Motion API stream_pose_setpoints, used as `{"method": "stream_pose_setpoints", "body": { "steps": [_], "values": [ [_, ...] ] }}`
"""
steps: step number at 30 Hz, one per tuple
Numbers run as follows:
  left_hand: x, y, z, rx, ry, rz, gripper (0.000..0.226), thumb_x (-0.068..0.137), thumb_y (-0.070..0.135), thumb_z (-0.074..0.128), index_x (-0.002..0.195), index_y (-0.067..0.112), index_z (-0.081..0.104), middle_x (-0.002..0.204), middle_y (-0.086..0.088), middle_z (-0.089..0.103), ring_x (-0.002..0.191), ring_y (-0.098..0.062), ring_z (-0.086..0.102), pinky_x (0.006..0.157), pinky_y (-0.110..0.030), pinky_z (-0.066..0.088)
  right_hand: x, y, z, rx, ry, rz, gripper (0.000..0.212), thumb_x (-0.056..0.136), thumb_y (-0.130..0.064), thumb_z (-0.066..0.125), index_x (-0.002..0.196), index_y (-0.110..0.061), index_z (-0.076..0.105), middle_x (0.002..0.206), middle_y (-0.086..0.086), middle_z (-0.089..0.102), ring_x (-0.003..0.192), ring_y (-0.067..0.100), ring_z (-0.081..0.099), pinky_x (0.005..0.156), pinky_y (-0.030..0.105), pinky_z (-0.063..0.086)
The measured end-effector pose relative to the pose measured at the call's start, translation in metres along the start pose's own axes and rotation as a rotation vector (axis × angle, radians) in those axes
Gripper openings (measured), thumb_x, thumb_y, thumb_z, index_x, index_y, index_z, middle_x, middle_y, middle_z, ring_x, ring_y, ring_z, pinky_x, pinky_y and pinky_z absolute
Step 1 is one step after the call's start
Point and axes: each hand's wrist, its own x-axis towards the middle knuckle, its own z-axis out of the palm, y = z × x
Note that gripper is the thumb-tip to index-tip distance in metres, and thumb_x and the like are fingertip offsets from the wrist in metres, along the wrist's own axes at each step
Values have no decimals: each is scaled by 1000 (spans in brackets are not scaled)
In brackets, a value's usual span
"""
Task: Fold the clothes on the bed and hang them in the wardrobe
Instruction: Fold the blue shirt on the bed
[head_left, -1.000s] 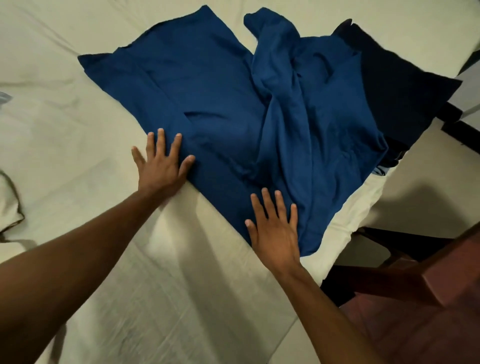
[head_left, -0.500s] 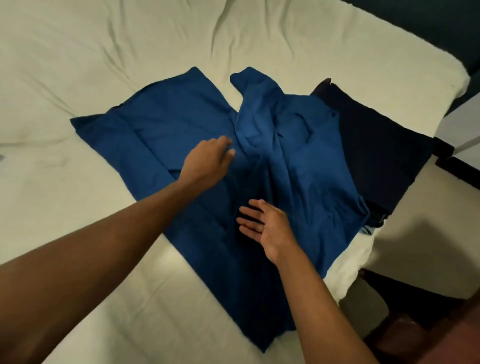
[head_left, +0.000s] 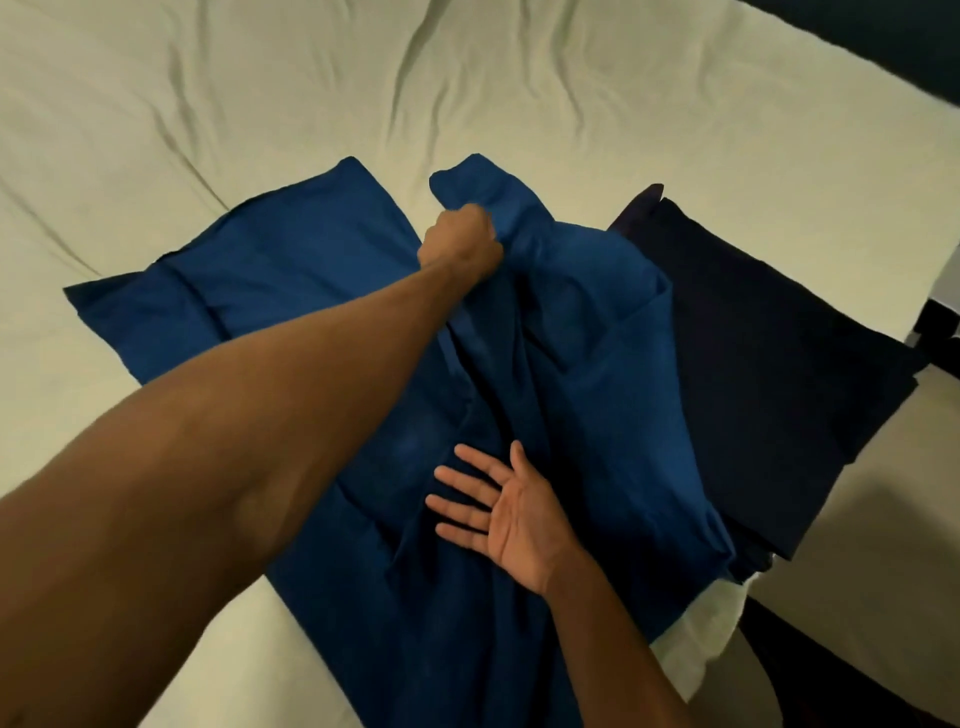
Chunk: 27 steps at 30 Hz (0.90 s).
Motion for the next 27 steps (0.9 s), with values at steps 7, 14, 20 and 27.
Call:
{"method": "stream_pose_setpoints", "body": {
  "steps": [7,14,20,27],
  "values": [
    [-40,-13,-31,-783,133,17,19,86,21,62,72,24,50,74,1,54,73,-13,53,67,-33,50,0,-2,-3,48,-27,8,79,89,-76,34,139,-19,55,132,11,65,118,38,63,104,55,45],
    [-139,-124,-75,-1641,80,-198,36,94,7,51,63,24,55,68,6,59,65,-12,57,68,-27,51,-13,4,11,104,49,-93,88,82,-83,38,132,-13,60,125,12,69,113,42,65,105,60,42],
    [-179,-214,-38,-1473,107,-752,35,94,36,57,124,18,57,112,-7,66,87,-22,68,73,-35,58,-26,29,35,7,185,-134,43,103,-41,44,140,-19,46,109,11,75,95,34,73,89,48,54],
    [-176,-200,-64,-1376,225,-617,15,96,4,51,92,17,47,69,-4,50,51,-12,46,47,-23,51,-54,64,51,-135,153,-236,44,106,-45,35,138,-18,51,115,3,74,101,27,72,88,41,53]
  ]
}}
